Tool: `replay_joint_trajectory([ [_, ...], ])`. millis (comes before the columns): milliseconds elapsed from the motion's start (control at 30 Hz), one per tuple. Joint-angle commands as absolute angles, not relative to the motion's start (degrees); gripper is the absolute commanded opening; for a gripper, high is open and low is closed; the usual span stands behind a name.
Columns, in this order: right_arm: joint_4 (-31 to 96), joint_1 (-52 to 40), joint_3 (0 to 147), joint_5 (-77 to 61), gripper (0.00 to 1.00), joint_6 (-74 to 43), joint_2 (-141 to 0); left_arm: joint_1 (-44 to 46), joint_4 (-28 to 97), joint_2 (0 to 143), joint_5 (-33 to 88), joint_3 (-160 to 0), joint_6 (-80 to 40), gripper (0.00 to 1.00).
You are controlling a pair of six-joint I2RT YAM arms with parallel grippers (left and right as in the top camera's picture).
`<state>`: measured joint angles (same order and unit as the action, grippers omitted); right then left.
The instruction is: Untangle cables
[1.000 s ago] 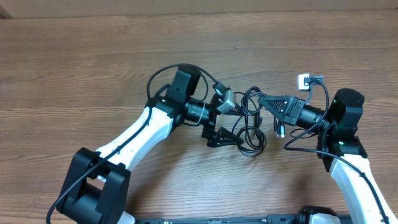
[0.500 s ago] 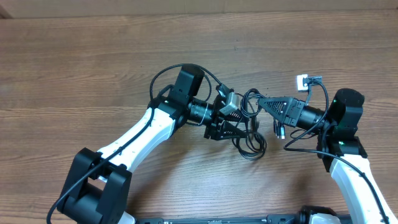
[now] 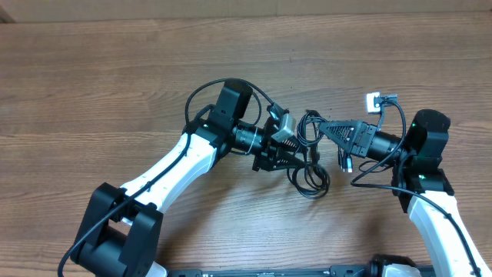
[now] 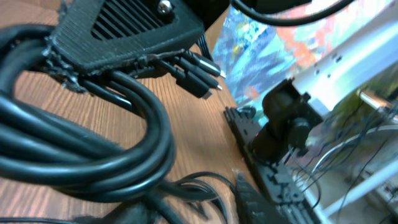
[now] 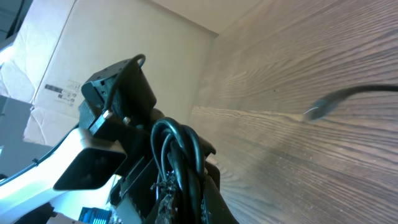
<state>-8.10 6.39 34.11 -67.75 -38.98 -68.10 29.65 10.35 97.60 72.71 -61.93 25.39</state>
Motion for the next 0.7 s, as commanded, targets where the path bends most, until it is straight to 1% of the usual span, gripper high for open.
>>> replay_joint_trajectory([
  [0,-8.47,6.72,34.48,-67.90,0.04,-38.98,-67.85,30.04,9.98,95.98,74.02,-62.78,26.15,0.18],
  [33,-8.47,6.72,34.48,-67.90,0.04,-38.98,-67.85,30.04,9.80,95.98,74.00,-62.78,26.15,0.09],
  [67,-8.45,6.72,34.48,-67.88,0.04,-38.98,-67.85,30.04,9.69,95.98,74.00,-62.78,26.15,0.04],
  [367,-8.27,6.72,34.48,-67.85,0.04,-38.96,-67.85,30.04,9.17,95.98,74.00,-62.78,26.13,0.04],
  [400,-8.27,6.72,34.48,-67.85,0.07,-38.96,-67.85,30.04,9.17,95.98,74.00,-62.78,26.13,0.04],
  [467,-8.27,6.72,34.48,-67.83,0.18,-38.96,-67.85,30.04,9.19,95.98,74.00,-62.78,26.11,0.04],
  [533,-8.27,6.72,34.48,-67.81,0.25,-38.85,-67.85,30.04,9.19,95.98,73.97,-62.78,25.65,0.04],
  [567,-8.27,6.72,34.48,-67.79,0.32,-38.72,-67.85,30.02,9.21,95.98,73.97,-62.78,25.63,0.04],
  [633,-8.27,6.72,34.48,-67.64,0.50,-38.72,-67.85,30.02,9.21,95.98,73.93,-62.78,25.47,0.04],
  [667,-8.29,6.72,34.48,-67.64,0.55,-38.72,-67.85,30.02,9.21,95.98,73.93,-62.78,25.45,0.04],
])
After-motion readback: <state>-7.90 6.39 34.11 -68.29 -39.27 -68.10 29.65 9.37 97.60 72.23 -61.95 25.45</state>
